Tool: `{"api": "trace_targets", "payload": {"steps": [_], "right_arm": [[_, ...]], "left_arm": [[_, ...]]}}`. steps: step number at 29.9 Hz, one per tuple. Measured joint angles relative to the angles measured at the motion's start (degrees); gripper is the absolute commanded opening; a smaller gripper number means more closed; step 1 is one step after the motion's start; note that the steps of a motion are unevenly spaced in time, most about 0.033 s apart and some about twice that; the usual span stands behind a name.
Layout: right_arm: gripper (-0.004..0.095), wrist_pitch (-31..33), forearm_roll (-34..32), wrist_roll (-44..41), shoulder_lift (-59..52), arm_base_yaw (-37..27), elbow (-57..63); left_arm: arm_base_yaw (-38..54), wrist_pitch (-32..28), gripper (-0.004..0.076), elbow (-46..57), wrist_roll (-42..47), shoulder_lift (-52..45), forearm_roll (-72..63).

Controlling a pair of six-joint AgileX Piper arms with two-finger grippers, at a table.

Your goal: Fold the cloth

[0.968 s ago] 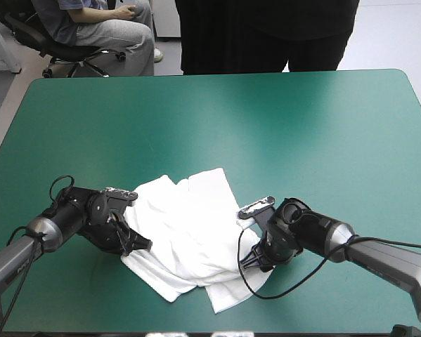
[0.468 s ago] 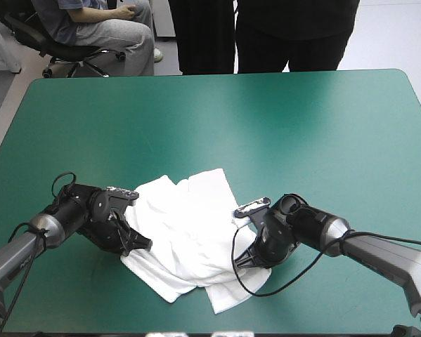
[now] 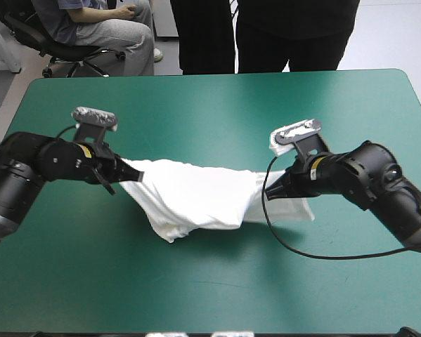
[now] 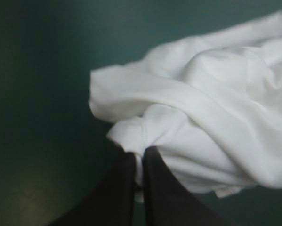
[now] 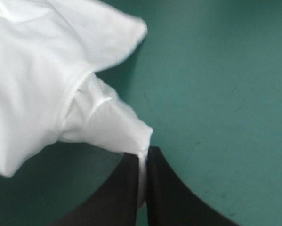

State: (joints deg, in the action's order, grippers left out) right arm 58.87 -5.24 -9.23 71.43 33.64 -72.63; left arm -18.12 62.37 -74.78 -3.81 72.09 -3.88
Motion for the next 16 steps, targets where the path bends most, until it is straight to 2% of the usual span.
{"api": "trace_targets", "payload": {"steps": [9,16], "right_arm": [[-0.0017,0.9,-4.7,5.2,-1.5,-0.1,-24.7],[-0.0017,-2.9,-5.2,13.0,-1.6,-0.1,-43.7]], "left_arm": [[0.0,1.6,-0.0017,-30.7,-0.3,-0.2,0.1],[0.0,-3.5,-0.0017,-50.7,-0.9,-1.0,-0.1]]}}
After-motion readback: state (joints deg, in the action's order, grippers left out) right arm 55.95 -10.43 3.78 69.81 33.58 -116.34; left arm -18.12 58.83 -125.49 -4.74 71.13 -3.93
